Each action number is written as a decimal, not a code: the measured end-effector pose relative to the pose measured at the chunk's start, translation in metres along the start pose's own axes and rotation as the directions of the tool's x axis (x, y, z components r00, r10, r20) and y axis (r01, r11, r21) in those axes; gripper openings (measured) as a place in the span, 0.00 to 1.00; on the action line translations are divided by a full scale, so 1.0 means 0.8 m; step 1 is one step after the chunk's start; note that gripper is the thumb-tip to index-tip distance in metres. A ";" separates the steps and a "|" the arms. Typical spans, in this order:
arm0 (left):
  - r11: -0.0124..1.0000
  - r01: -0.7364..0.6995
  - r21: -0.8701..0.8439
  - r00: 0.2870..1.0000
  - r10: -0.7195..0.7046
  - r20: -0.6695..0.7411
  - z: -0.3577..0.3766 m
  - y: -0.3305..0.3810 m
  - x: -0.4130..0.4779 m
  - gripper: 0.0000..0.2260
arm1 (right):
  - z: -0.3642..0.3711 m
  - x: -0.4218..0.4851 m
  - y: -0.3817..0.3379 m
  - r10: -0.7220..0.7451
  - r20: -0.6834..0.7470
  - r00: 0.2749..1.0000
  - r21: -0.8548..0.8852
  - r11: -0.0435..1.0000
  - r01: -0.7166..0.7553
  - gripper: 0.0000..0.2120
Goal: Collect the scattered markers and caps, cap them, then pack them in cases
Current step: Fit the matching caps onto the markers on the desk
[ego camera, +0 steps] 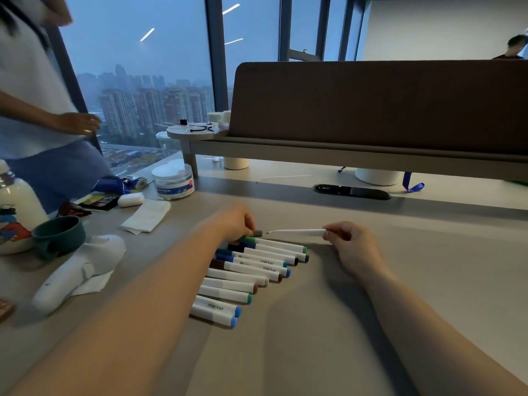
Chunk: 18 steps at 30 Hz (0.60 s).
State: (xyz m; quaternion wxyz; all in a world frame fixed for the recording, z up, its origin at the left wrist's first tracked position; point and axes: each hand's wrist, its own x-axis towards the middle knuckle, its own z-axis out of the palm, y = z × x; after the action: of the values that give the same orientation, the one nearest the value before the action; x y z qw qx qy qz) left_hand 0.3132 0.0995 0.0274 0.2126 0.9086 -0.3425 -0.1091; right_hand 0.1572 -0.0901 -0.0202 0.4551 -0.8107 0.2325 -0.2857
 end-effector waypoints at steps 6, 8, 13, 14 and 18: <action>0.995 -0.038 -0.087 0.995 0.030 -0.097 0.009 -0.010 -0.009 0.03 | -0.001 0.000 0.000 0.002 -0.032 0.999 0.091 0.996 0.001 0.07; 0.988 -0.076 -0.136 0.983 0.052 -0.174 0.011 -0.010 -0.015 0.03 | -0.002 -0.001 -0.003 -0.006 -0.052 0.999 0.124 0.992 0.013 0.07; 0.969 -0.160 -0.188 0.945 0.095 -0.313 0.030 -0.015 -0.036 0.04 | -0.002 -0.006 -0.008 -0.009 -0.054 0.999 0.191 0.981 0.020 0.05; 0.969 -0.166 -0.185 0.943 0.101 -0.318 0.033 -0.016 -0.040 0.04 | -0.002 -0.006 -0.009 -0.010 -0.050 0.999 0.194 0.981 0.020 0.06; 0.963 -0.192 -0.188 0.926 0.114 -0.360 0.027 -0.015 -0.048 0.05 | -0.003 -0.007 -0.011 -0.030 -0.046 0.999 0.200 0.979 0.038 0.06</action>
State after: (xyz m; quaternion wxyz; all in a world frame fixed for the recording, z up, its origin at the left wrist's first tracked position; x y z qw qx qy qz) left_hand 0.2845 0.1263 0.0045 0.3764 0.8548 -0.3559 0.0320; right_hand 0.1524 -0.0834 -0.0129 0.5244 -0.7583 0.1983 -0.3325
